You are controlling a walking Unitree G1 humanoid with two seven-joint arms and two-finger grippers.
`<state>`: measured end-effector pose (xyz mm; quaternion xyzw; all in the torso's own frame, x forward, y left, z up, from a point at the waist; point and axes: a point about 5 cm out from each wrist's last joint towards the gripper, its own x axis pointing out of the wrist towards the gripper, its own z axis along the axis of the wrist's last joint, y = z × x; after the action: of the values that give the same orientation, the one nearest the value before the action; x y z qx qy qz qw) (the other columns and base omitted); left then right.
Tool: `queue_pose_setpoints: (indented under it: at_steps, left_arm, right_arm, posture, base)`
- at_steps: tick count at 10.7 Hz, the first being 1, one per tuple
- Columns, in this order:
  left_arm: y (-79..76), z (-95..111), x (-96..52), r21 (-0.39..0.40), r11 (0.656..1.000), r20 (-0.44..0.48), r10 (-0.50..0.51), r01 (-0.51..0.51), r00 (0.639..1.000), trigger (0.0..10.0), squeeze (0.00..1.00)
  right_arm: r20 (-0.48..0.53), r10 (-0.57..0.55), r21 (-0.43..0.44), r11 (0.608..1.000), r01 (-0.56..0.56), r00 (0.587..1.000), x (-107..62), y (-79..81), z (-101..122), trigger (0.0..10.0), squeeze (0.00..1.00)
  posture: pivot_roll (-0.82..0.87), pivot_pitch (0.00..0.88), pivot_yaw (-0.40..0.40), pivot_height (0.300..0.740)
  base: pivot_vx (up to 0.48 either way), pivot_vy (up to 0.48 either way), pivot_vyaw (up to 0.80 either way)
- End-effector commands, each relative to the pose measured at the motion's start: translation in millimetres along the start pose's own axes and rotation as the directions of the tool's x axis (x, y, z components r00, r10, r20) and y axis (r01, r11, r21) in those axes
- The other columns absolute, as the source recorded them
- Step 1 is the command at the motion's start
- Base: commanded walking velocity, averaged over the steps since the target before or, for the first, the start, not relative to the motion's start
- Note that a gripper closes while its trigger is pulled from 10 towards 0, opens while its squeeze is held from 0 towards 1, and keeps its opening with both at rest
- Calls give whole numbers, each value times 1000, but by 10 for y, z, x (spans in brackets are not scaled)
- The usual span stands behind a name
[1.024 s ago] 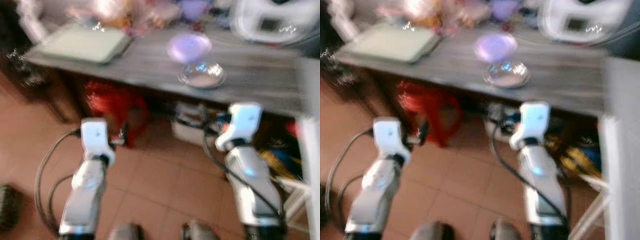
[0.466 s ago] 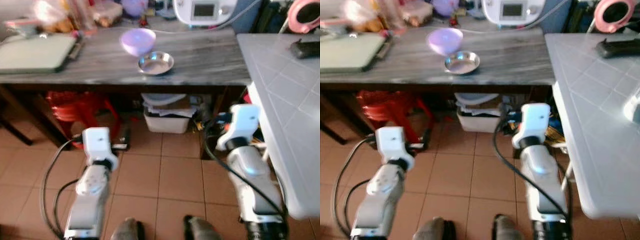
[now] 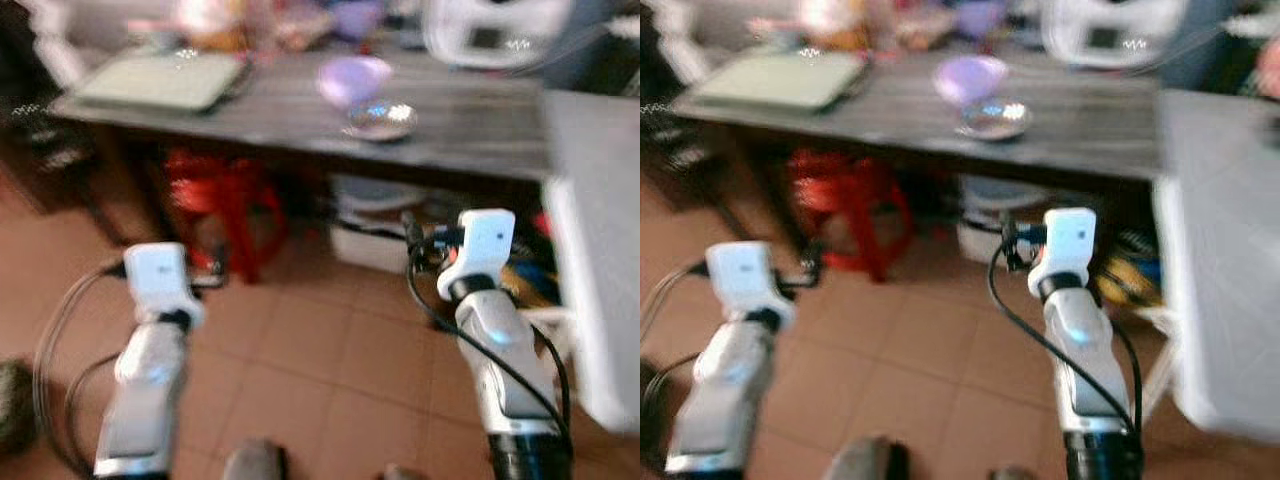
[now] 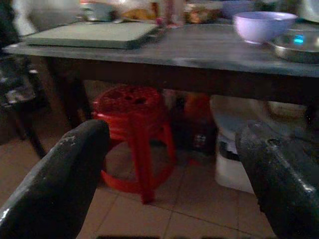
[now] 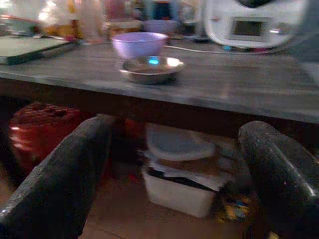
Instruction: Setting the table
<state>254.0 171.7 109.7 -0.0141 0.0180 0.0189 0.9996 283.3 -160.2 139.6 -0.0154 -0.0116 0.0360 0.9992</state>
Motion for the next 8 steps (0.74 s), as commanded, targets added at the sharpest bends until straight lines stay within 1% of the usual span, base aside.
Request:
queue_pose_setpoints:
  at_steps: [1,3,4,5,6,7,8]
  left_arm:
    - [-105,-6,-26,-27,998,0,-49,49,999,10000,0]
    - [-149,-8,-60,-46,996,-4,-76,75,997,10000,0]
    - [-157,-28,-87,-52,995,-16,-85,84,996,10000,0]
    - [-166,-52,-105,-60,994,-25,-91,89,996,10000,0]
    - [-172,-68,-115,-65,994,-29,-91,89,995,10000,0]
    - [-186,-68,-113,-69,993,-31,-94,92,995,10000,0]
    - [-225,-42,-82,-64,991,-17,-117,116,993,10000,0]
  right_arm:
    - [-13,-53,-25,998,53,998,-34,-103,-20,10000,0]
    - [-10,-127,-104,987,125,992,-124,-164,-67,10000,0]
    - [7,-143,-54,988,143,990,-200,-153,-107,10000,0]
    - [-17,-127,-23,992,127,992,-244,-159,-125,10000,0]
    - [31,-117,5,993,117,993,-271,-158,-70,10000,0]
    - [18,-103,20,994,103,995,-241,-154,-70,10000,0]
    - [23,-86,24,996,85,996,-185,-140,-41,10000,0]
  posture:
    - [-2,69,72,740]
    - [-18,76,78,740]
    - [-24,74,78,740]
    - [-30,69,76,740]
    - [-31,68,75,740]
    - [-32,68,71,740]
    - [-21,68,55,740]
  base:
    - [0,-480,0]
    - [0,-480,0]
    - [0,-480,0]
    - [0,-480,0]
    - [0,-480,0]
    - [0,-480,0]
    - [0,-480,0]
